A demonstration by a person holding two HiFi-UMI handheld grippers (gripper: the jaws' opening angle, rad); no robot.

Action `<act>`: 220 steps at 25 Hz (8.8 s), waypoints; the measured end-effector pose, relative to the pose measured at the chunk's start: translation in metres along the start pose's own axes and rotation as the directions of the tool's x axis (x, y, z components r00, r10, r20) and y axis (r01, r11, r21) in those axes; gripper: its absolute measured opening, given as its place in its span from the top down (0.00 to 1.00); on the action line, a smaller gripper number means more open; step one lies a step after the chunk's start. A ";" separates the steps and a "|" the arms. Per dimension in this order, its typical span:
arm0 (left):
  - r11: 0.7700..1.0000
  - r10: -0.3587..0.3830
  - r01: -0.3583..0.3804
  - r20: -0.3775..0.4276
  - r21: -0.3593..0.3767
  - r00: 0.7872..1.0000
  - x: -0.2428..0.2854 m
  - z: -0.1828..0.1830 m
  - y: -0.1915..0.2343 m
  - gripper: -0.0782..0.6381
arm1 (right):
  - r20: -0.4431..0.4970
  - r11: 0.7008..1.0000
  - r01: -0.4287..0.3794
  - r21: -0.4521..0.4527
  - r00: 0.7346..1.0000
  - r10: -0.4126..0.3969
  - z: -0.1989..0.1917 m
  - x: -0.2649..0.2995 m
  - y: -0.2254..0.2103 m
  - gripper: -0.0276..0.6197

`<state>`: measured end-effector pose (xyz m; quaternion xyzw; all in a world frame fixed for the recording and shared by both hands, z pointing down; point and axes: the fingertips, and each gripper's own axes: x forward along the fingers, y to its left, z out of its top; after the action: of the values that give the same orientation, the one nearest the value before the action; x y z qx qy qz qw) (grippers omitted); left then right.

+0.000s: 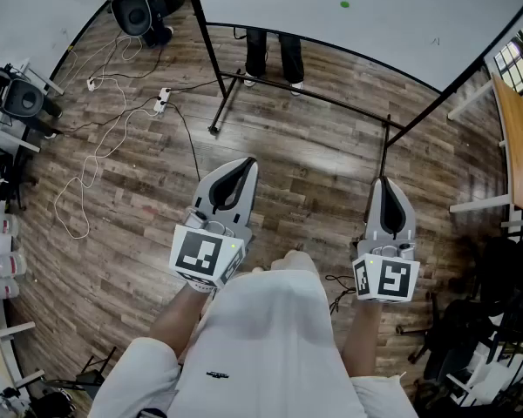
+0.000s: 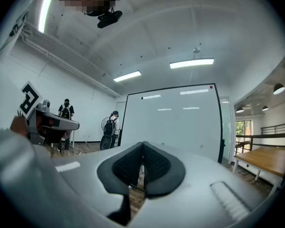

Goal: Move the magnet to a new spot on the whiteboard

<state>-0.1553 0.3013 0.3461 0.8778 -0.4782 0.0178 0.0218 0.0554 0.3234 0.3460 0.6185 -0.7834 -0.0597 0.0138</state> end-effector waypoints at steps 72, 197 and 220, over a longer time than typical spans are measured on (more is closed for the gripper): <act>0.987 -0.138 0.136 -0.023 -0.087 0.990 0.396 0.027 0.176 0.88 | -0.010 0.990 0.127 0.066 0.992 -0.127 -0.029 0.383 -0.142 0.95; 0.988 -0.096 0.078 -0.133 -0.130 0.987 0.517 -0.044 0.199 0.88 | -0.149 0.933 0.319 0.165 0.943 -0.296 -0.145 0.557 -0.182 0.76; 0.991 -0.098 0.089 -0.099 -0.100 0.990 0.465 -0.024 0.177 0.88 | -0.091 0.987 0.146 0.067 0.986 -0.140 -0.104 0.453 -0.169 0.76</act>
<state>-0.0525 -0.1836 0.3977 0.8951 -0.4350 0.0396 0.0891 0.1223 -0.1632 0.4073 0.6753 -0.7372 -0.0049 0.0204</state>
